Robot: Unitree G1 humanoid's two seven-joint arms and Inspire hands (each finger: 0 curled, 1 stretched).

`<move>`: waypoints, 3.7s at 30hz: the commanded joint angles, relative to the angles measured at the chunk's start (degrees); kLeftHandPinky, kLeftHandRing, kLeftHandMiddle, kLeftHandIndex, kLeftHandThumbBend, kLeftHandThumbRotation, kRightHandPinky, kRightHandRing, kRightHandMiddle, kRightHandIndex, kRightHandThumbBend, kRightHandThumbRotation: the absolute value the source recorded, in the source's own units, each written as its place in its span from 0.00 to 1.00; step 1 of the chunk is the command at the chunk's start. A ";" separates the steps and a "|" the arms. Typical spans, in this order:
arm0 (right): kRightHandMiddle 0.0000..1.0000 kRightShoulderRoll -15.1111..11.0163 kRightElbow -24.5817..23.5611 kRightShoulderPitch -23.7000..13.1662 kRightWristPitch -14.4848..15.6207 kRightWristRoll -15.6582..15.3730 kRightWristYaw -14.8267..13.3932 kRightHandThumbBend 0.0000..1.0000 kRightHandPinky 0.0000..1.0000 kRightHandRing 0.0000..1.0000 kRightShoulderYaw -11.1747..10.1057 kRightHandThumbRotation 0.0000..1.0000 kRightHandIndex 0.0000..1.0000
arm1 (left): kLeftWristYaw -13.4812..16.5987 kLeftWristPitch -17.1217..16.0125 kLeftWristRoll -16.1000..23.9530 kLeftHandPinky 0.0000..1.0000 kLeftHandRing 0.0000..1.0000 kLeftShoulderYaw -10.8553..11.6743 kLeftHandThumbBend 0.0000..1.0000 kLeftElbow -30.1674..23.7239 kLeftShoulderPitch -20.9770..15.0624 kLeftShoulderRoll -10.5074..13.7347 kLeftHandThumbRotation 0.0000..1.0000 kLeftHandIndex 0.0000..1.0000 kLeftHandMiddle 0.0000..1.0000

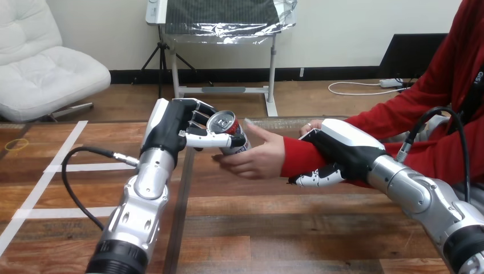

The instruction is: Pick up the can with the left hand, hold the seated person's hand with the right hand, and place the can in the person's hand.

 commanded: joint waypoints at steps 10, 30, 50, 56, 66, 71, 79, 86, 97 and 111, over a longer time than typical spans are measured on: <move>0.41 3.14 -4.64 -2.52 -2.05 1.91 -0.91 0.47 0.30 0.35 -0.99 0.32 0.44 | -0.40 -2.73 0.08 0.32 0.38 -1.03 0.81 0.80 -6.20 -1.05 0.00 0.42 0.42; 0.39 3.99 -4.76 -2.54 -1.63 1.53 -1.19 0.48 0.27 0.32 -0.62 0.34 0.42 | -0.06 -3.61 0.16 0.29 0.36 -1.24 0.82 1.65 -6.84 -2.69 0.00 0.41 0.41; 0.39 4.32 -5.18 -2.28 -0.68 2.00 -0.71 0.47 0.27 0.32 -0.96 0.34 0.42 | 0.21 -2.31 1.35 0.44 0.43 -2.62 0.84 2.15 -7.05 -2.98 0.00 0.43 0.44; 0.39 4.06 -5.31 -2.13 -0.51 1.84 -0.81 0.47 0.27 0.32 -0.92 0.35 0.42 | -0.27 -2.26 1.43 0.43 0.42 -2.69 0.84 1.82 -6.71 -2.97 0.00 0.43 0.44; 0.39 3.44 -4.32 -1.83 -1.60 1.89 -1.36 0.47 0.27 0.32 -1.06 0.34 0.43 | -1.93 -2.60 0.40 0.36 0.39 -2.10 0.83 1.64 -6.21 -2.79 0.00 0.42 0.42; 0.40 3.22 -4.17 -1.63 -1.29 2.14 -0.94 0.47 0.28 0.33 -1.23 0.34 0.43 | -2.71 -3.18 0.21 0.35 0.39 -1.99 0.82 1.53 -5.87 -2.44 0.00 0.42 0.42; 0.41 2.84 -3.73 -1.35 -1.65 2.44 -0.92 0.47 0.29 0.34 -1.41 0.34 0.45 | -3.58 -3.92 0.20 0.34 0.40 -2.16 0.80 0.98 -5.27 -1.76 0.00 0.42 0.43; 0.42 2.59 -3.14 -1.22 -2.09 2.56 -1.27 0.47 0.30 0.35 -1.56 0.33 0.46 | -3.67 -3.40 0.03 0.36 0.41 -1.86 0.80 0.50 -4.83 -1.40 0.00 0.43 0.44; 0.42 2.28 -2.64 -1.19 -2.23 2.51 -1.41 0.49 0.31 0.36 -1.59 0.38 0.47 | -5.56 -1.45 -1.23 0.47 0.53 -1.29 0.87 -0.64 -4.29 -0.87 0.00 0.52 0.54; 0.45 1.88 -2.55 -1.10 -2.13 2.74 -0.94 0.58 0.35 0.39 -1.67 0.62 0.49 | -11.09 -2.00 -3.12 0.74 0.82 -0.99 0.94 -2.63 -2.62 1.20 0.41 0.81 0.84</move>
